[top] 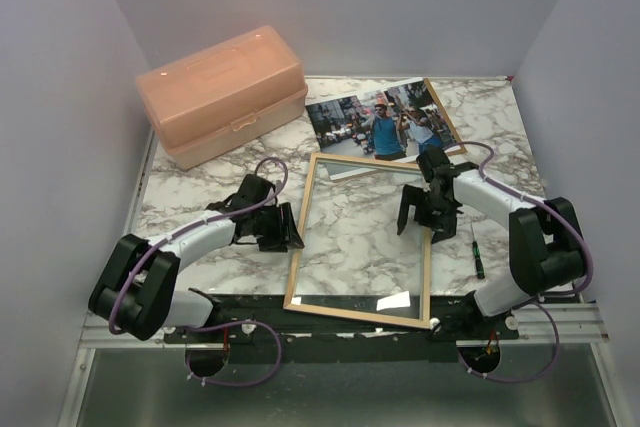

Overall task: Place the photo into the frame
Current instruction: Place the photo frame item in the photo frame.

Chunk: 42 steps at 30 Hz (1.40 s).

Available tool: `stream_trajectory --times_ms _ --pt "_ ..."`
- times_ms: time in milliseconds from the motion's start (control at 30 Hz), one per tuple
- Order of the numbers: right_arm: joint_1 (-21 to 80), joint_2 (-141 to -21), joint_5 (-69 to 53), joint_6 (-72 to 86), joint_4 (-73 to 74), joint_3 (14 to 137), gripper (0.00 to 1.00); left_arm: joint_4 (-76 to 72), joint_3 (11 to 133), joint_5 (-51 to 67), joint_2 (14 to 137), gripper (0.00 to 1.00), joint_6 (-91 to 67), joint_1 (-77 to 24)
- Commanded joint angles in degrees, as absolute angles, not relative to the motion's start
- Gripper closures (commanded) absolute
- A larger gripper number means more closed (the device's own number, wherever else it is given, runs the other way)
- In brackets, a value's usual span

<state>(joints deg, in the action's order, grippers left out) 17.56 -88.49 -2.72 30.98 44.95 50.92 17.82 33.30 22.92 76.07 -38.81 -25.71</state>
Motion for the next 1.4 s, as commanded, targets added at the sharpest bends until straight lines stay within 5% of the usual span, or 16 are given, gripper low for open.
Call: stream_trajectory --times_ms 0,1067,1367 --pt "17.49 -90.45 -8.81 31.33 40.13 50.15 0.00 15.13 31.94 26.67 76.07 0.48 -41.26 -28.45" --pt "20.04 -88.07 -14.03 30.29 38.44 48.99 0.00 20.32 27.89 21.94 64.34 0.56 -51.93 -41.51" --pt "20.04 -86.76 -7.55 31.75 40.25 52.51 0.00 36.38 35.22 6.59 62.27 0.28 -48.35 -41.73"
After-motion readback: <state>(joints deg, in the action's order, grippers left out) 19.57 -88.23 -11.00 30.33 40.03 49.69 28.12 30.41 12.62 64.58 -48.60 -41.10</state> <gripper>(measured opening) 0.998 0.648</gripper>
